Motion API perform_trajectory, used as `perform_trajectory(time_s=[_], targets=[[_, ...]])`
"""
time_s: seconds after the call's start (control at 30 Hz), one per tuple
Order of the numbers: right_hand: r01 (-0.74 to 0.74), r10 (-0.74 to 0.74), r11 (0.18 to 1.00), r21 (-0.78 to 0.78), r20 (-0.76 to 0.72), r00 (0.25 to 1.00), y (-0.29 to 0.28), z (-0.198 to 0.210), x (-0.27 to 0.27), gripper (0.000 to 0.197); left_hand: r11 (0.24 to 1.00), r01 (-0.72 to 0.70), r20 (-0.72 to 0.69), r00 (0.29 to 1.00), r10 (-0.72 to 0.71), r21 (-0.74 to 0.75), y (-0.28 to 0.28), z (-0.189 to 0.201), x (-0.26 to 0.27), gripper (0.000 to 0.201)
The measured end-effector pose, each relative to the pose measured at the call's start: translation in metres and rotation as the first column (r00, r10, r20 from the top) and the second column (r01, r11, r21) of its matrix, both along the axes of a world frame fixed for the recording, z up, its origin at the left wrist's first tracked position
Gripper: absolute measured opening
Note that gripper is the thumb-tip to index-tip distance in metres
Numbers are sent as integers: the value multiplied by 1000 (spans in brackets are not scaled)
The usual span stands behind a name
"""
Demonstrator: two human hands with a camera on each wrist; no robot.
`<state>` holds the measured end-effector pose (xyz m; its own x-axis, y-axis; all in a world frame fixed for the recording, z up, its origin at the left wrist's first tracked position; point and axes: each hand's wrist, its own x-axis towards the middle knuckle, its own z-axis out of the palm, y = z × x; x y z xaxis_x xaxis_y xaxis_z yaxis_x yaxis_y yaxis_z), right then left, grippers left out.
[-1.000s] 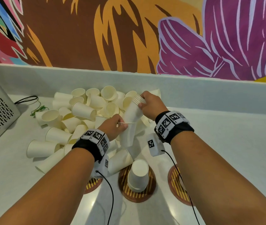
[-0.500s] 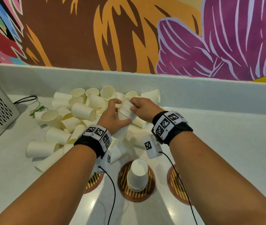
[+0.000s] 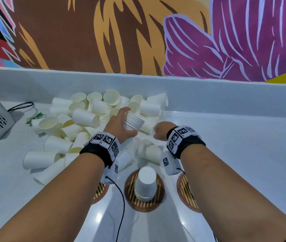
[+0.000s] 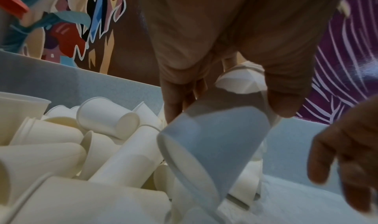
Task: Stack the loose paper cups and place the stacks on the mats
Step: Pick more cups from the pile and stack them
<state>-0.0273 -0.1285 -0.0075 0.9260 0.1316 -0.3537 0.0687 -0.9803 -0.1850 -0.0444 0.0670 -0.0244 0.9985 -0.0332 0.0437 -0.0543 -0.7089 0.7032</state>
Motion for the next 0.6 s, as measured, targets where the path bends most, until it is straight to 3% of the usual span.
perform_trajectory(time_s=[0.23,0.33,0.4,0.47,0.6], targets=[[91,-97,995,-49,-125,987,0,-35,-18,49,999,11,-32,999,-9,48,0,-7,-3,90],[178,-156,980,95,-203,967,5,-46,-20,60,998,18,-43,999,-16,56,1,-9,-6,91],[213,-172,957,196,-205,964,5,-47,-19,57,998,20,-48,999,-17,66,3,-10,-7,91],[240,-211,928,284,-130,969,3,-40,-16,51,996,23,-57,998,-18,83,5,-10,-9,91],[201,-316,860,469,180,932,-1,5,-9,43,992,19,-100,995,-7,121,9,-6,-11,95]])
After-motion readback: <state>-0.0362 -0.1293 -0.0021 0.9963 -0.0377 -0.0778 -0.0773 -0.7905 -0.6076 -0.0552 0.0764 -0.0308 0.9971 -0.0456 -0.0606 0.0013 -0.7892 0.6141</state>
